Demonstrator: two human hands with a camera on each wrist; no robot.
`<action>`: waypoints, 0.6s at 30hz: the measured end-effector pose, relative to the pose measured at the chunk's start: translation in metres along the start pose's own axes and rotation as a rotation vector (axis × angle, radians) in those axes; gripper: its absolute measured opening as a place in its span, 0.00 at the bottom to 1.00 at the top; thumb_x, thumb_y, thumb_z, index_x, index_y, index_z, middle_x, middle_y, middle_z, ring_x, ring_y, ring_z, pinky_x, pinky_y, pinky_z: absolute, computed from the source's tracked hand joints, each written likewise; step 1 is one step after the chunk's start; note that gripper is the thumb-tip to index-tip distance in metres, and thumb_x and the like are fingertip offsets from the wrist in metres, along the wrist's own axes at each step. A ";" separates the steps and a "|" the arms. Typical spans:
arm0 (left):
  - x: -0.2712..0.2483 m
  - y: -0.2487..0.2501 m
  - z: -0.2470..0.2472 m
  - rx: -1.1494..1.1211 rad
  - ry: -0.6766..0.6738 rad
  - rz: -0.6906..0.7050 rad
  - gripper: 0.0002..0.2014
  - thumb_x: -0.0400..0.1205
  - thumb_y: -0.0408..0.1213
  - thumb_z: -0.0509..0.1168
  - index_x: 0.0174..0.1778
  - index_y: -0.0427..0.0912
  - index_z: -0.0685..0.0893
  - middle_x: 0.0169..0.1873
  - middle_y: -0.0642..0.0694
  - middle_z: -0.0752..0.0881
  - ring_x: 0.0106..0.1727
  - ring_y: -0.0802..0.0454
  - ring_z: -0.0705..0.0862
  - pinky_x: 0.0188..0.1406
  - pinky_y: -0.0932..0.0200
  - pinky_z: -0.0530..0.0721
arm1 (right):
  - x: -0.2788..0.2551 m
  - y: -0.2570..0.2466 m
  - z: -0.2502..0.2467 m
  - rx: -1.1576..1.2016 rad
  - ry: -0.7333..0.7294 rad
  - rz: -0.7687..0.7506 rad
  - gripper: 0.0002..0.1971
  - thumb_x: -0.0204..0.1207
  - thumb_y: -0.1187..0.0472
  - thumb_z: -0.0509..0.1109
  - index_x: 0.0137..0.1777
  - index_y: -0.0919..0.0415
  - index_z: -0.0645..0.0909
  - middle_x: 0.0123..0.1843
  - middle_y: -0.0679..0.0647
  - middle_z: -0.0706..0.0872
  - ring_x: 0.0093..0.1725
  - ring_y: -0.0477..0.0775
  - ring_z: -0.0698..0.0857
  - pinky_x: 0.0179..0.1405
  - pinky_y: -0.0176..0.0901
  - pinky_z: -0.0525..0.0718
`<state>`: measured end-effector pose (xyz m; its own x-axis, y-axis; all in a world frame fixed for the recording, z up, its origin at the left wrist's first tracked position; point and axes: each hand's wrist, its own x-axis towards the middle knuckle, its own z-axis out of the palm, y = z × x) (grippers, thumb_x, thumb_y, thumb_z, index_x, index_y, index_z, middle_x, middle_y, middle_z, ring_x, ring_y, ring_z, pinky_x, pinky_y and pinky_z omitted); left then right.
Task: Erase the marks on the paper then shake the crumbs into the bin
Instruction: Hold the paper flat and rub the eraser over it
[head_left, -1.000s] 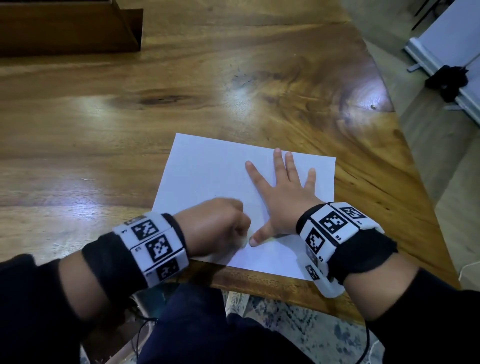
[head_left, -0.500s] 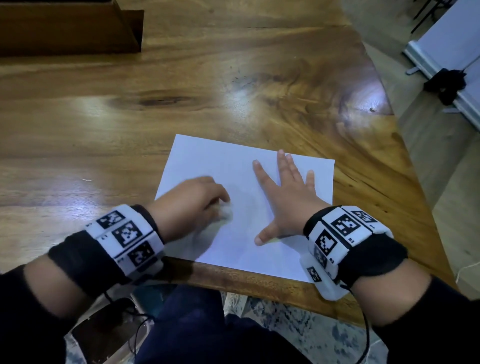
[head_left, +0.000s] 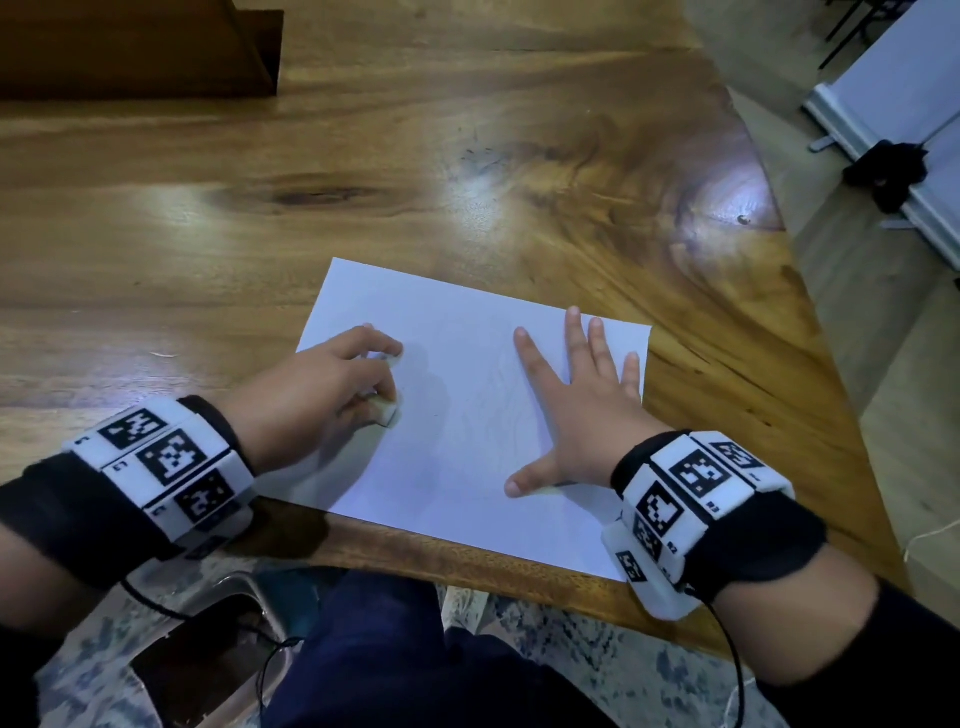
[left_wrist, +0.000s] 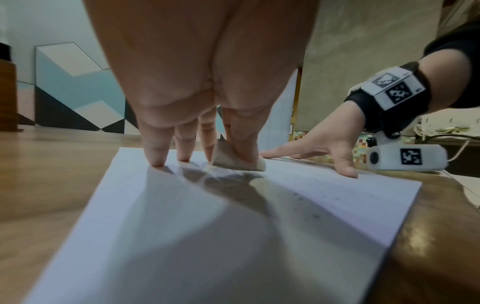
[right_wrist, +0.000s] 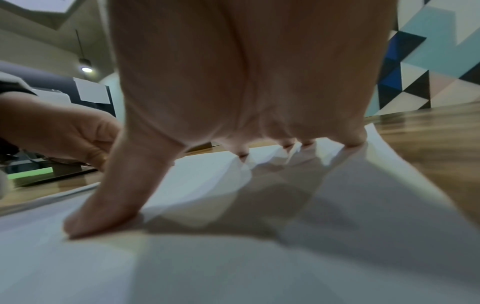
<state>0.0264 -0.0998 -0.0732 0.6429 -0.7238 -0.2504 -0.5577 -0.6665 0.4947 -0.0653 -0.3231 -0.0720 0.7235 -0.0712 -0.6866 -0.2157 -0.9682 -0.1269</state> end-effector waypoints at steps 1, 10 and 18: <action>0.000 0.001 -0.001 -0.002 -0.004 -0.013 0.05 0.75 0.34 0.66 0.45 0.38 0.84 0.69 0.45 0.73 0.62 0.42 0.79 0.57 0.60 0.72 | 0.000 -0.002 0.000 0.002 -0.002 0.003 0.72 0.53 0.29 0.78 0.77 0.42 0.20 0.74 0.61 0.12 0.75 0.64 0.17 0.76 0.73 0.32; 0.042 0.054 0.013 -0.001 0.121 -0.028 0.09 0.75 0.39 0.67 0.50 0.42 0.84 0.40 0.47 0.75 0.43 0.46 0.78 0.43 0.61 0.72 | 0.000 -0.009 -0.002 -0.008 -0.025 0.019 0.70 0.52 0.27 0.77 0.76 0.35 0.20 0.73 0.63 0.12 0.74 0.67 0.16 0.69 0.82 0.34; 0.011 0.049 0.020 0.051 -0.214 0.157 0.05 0.73 0.38 0.69 0.34 0.41 0.86 0.34 0.49 0.77 0.37 0.51 0.76 0.35 0.62 0.67 | 0.002 -0.008 -0.001 -0.012 -0.018 0.017 0.71 0.52 0.27 0.77 0.76 0.35 0.21 0.73 0.64 0.12 0.74 0.67 0.16 0.69 0.82 0.34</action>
<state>-0.0047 -0.1446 -0.0686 0.4242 -0.8366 -0.3466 -0.6711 -0.5474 0.4999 -0.0617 -0.3155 -0.0717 0.7079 -0.0839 -0.7013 -0.2205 -0.9695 -0.1066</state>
